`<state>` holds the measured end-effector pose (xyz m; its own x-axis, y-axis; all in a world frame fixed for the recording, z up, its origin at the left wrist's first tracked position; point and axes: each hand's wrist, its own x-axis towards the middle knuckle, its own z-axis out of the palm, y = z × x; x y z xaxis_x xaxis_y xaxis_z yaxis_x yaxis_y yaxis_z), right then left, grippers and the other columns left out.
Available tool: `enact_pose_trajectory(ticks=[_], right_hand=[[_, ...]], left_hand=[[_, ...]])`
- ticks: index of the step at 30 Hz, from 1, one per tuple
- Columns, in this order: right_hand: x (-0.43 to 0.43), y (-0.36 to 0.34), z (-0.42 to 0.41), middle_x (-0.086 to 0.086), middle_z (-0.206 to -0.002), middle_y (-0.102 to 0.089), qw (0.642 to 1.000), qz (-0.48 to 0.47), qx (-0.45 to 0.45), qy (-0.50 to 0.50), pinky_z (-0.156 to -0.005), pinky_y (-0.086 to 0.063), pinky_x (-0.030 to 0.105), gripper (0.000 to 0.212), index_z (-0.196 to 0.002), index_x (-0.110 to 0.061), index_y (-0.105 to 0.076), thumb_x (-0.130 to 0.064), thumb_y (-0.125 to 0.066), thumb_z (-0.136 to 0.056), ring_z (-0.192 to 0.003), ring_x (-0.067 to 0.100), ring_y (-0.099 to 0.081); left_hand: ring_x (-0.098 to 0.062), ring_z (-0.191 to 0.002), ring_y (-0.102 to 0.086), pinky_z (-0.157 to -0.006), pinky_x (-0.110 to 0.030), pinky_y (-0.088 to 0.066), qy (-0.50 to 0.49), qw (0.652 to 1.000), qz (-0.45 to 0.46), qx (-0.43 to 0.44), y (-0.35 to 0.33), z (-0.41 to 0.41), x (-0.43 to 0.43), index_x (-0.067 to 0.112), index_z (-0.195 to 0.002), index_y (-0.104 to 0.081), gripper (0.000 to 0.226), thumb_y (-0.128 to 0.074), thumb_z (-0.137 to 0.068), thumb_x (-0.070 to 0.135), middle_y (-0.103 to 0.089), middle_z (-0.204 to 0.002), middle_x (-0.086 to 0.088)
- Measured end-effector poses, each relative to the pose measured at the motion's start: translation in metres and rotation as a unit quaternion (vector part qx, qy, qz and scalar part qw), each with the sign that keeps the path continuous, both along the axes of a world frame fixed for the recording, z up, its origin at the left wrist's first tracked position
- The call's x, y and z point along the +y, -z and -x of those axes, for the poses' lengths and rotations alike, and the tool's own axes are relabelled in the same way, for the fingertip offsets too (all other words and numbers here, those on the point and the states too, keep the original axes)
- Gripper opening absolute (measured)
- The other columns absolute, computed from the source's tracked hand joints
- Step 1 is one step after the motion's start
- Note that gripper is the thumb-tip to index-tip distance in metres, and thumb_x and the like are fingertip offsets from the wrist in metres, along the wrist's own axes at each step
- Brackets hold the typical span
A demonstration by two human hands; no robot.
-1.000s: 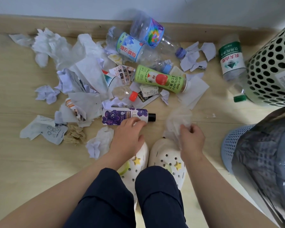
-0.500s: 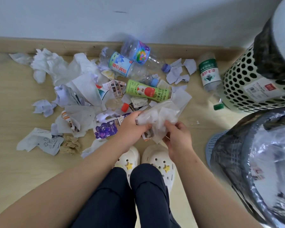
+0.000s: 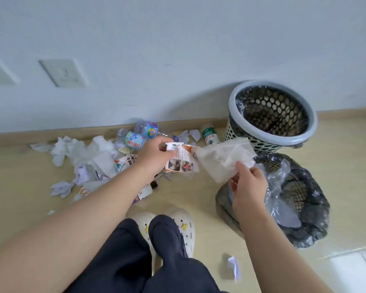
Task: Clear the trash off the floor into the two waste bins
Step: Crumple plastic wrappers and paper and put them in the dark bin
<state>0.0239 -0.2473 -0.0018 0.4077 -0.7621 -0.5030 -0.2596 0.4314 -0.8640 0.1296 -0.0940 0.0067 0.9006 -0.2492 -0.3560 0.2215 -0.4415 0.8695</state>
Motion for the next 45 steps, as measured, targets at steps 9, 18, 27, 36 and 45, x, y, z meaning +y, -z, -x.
enact_pose_trajectory(ticks=[9, 18, 27, 36, 45], right_hand=[[-0.058, -0.037, 0.100, -0.002, -0.076, -0.054, 0.983, 0.170, 0.023, 0.068, -0.055, -0.039, 0.025, 0.017, -0.102, -0.015, -0.050, -0.016, -0.057, -0.086, -0.061, 0.012, -0.048], [-0.096, 0.006, 0.147, 0.005, -0.104, -0.055, 0.940, 0.275, 0.198, -0.032, -0.069, -0.036, 0.027, 0.023, -0.109, -0.019, -0.054, -0.010, -0.052, -0.089, -0.085, 0.022, -0.050], [-0.102, 0.061, 0.100, 0.005, -0.145, -0.040, 0.816, 0.291, 0.336, -0.368, -0.097, -0.039, 0.034, 0.048, -0.140, -0.017, -0.039, -0.007, -0.040, -0.093, -0.124, 0.025, -0.046], [-0.100, 0.092, 0.069, 0.012, -0.131, -0.053, 0.716, 0.213, 0.456, -0.484, -0.101, -0.041, 0.041, 0.038, -0.132, -0.014, -0.044, -0.023, -0.039, -0.095, -0.120, 0.031, -0.050], [-0.057, 0.027, 0.107, 0.005, -0.133, -0.051, 0.811, 0.425, 0.308, -0.257, -0.099, -0.032, 0.038, 0.039, -0.131, -0.014, -0.048, -0.024, -0.049, -0.093, -0.123, 0.027, -0.043]], left_hand=[[-0.028, -0.093, -0.063, -0.071, -0.036, -0.054, -0.032, 0.999, 0.014, 0.006, -0.030, 0.079, -0.096, 0.016, -0.108, -0.062, 0.027, -0.058, -0.084, 0.003, -0.062, -0.105, -0.008], [-0.030, -0.091, -0.062, -0.082, -0.040, -0.055, -0.113, 0.990, -0.018, 0.081, 0.028, 0.140, -0.143, 0.018, -0.118, -0.053, 0.034, -0.055, -0.085, 0.009, -0.060, -0.111, -0.009], [-0.024, -0.113, -0.050, -0.083, -0.032, -0.040, 0.316, 0.904, -0.228, -0.178, 0.066, 0.135, -0.158, 0.016, -0.113, -0.058, 0.026, -0.049, -0.089, 0.009, -0.057, -0.121, 0.000], [-0.020, -0.133, -0.026, -0.099, -0.037, -0.021, 0.429, 0.794, -0.315, -0.295, 0.095, 0.107, -0.148, 0.021, -0.108, -0.062, 0.026, -0.043, -0.092, 0.015, -0.059, -0.120, 0.006], [-0.021, -0.120, -0.045, -0.093, -0.031, -0.037, 0.368, 0.867, -0.230, -0.246, 0.051, 0.092, -0.110, 0.019, -0.120, -0.058, 0.029, -0.044, -0.094, 0.021, -0.056, -0.126, 0.002]])
